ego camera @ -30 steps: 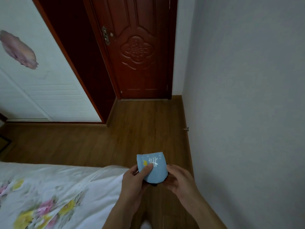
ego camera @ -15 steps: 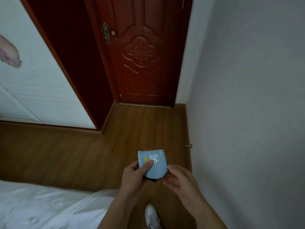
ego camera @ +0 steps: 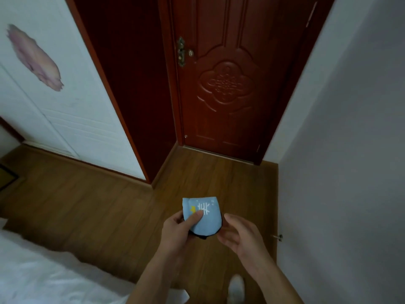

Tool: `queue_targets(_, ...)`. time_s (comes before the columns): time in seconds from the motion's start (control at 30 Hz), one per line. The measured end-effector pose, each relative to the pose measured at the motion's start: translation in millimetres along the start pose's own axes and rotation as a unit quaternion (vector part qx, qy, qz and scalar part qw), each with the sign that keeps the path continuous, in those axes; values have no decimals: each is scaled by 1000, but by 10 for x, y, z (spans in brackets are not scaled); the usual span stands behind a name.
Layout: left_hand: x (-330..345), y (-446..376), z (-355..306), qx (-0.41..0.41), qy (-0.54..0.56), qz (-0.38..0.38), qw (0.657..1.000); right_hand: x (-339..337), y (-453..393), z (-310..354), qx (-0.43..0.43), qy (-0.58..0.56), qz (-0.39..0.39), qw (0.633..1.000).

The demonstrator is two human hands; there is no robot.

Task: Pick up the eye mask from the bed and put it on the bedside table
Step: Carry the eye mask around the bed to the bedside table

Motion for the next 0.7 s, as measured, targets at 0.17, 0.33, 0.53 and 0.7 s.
queue_targets(0.17, -78, -616, -325, 11, 17, -37, 999, 272, -788, 378, 7, 32, 37, 999)
queue_targets(0.33, -113, -1252, -780, 41, 46, -83, 995, 679, -1651, 890, 11, 76, 106, 991)
queue_targets(0.53, -223, -1750, -1398, 79, 94, -174, 977, 1377, -2462, 1489, 15, 132, 217, 967)
queue_targets(0.7, -581, -1845, -1628, 101, 156, -255, 949, 2028, -2828, 1642, 23, 177, 297, 938)
Point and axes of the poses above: each hand's wrist, its own y-axis away from the middle knuckle, its own x-axis out of the palm, z = x × y, the point moved 7 cm from there along -y, towards the middle knuckle, and after that the axes turned 3 degrees about y, right-handed, at the moved point
